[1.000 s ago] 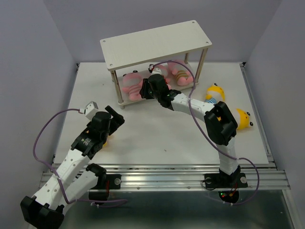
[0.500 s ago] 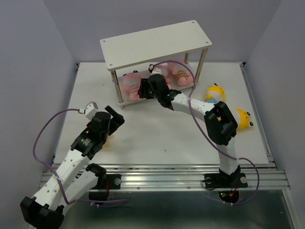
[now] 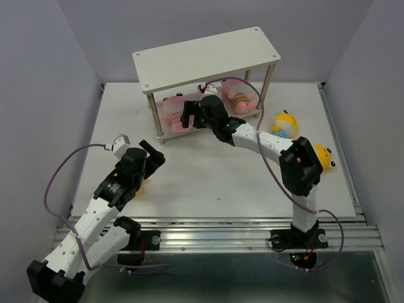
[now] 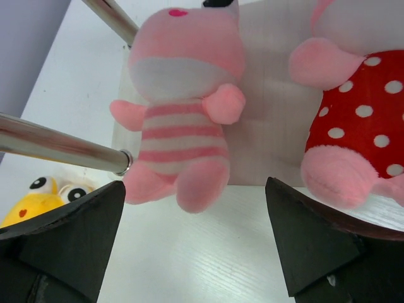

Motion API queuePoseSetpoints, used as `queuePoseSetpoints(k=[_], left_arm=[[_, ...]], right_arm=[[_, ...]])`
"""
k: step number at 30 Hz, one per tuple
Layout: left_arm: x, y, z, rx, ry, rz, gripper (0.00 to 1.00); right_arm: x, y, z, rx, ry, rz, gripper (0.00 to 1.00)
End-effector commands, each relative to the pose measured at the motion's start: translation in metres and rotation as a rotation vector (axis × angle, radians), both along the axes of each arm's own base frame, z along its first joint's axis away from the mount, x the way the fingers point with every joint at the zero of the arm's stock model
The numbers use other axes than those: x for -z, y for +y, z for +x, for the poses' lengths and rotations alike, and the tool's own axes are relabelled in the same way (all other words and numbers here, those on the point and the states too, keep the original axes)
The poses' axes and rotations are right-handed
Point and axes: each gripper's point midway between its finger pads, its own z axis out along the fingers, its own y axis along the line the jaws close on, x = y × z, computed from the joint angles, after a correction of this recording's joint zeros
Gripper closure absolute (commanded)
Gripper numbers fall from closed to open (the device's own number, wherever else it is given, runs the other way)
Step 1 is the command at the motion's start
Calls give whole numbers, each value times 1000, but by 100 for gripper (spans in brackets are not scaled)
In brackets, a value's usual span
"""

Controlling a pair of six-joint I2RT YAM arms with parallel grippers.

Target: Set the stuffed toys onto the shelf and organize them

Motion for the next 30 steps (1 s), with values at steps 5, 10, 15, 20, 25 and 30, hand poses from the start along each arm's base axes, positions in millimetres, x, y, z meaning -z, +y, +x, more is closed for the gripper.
queuePoseSetpoints(k=[5,10,15,20,25,30], left_arm=[[-10,-1,3,5,-28,-15,1],[-9,-3,2,14,-26,-26,1],[-6,-4,0,21,-17,-28,1],[-9,-12,3,56,-31,-42,1],[-8,-20,6,91,-32,-54,1],[-3,-24,7,108,-18,-55,1]], right_arm=[[-66,-22,-12,18,-116,55,0],[-73,-47,-36,36,-109,68,0],[-53,-104,-67,164,-60,-6,0],[-30,-193,-86,388,29,-67,0],[3,-262,-97,543,153,-107,0],[16,-315,-97,667,210,-135,0]])
